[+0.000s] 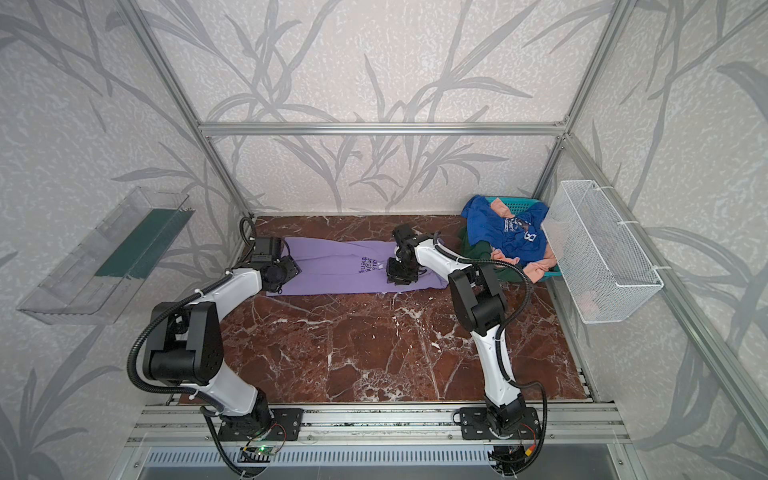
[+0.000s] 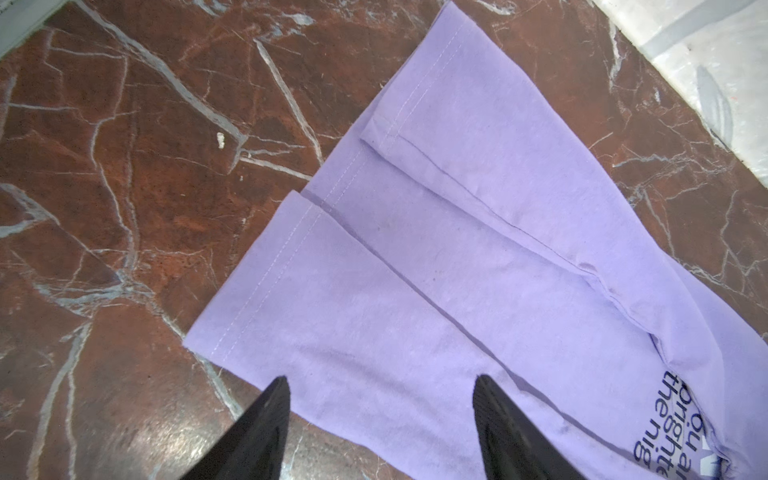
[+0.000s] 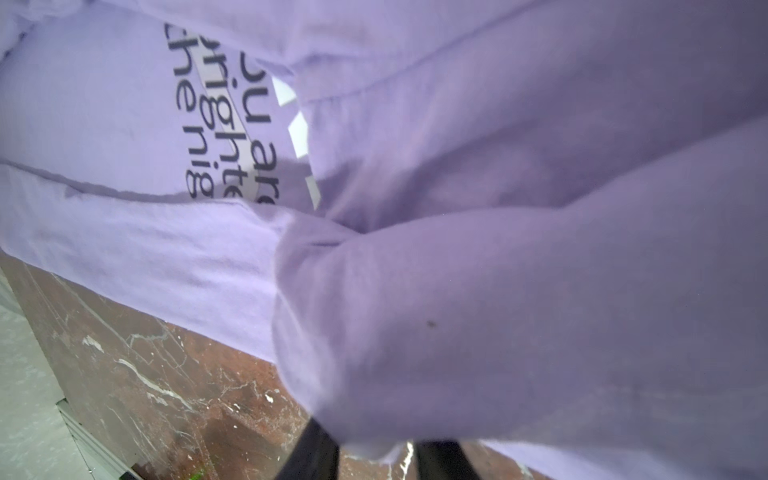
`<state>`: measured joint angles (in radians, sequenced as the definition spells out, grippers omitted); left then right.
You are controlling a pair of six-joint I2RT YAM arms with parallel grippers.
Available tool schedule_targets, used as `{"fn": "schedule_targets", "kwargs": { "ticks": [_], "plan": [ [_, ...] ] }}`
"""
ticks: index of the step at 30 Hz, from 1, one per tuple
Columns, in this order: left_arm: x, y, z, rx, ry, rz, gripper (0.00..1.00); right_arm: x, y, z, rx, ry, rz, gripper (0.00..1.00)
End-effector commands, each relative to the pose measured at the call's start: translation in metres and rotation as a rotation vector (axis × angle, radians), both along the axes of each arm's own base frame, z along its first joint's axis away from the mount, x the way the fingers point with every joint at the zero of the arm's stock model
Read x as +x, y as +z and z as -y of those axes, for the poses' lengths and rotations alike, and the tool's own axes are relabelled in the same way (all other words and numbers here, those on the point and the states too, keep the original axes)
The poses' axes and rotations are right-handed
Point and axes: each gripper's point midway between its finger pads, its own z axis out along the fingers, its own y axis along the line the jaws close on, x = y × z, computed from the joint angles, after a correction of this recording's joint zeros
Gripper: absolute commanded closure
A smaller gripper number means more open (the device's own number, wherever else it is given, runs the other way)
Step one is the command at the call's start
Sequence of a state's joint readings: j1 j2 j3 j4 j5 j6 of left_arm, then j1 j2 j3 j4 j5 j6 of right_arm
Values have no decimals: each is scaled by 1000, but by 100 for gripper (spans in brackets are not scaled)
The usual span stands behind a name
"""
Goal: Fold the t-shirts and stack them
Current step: 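Release the hem and raise the right gripper away from the folded shirt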
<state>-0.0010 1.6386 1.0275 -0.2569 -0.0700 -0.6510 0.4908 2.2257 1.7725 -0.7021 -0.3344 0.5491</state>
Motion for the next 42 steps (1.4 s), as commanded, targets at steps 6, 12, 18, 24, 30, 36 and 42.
{"fn": "schedule_targets", "kwargs": {
  "ticks": [6,12,18,24,30,36,42],
  "plan": [
    [0,-7,4,-19,1,-16,30,11,3,5,-120,39,29,91],
    [2,-15,9,-47,-8,-34,30,29,1,5,-201,86,45,96],
    [2,-18,13,-66,-16,-36,30,54,5,18,-355,133,81,92],
    [2,-24,27,-91,-65,-29,30,80,14,20,-390,127,176,70],
    [-4,-24,44,-32,-139,-47,30,91,32,31,-388,91,231,25],
    [4,-14,80,1,-261,-19,30,94,73,63,-359,13,236,13],
    [18,-11,139,-2,-403,10,30,77,84,102,-375,-40,166,14]
  ]
}}
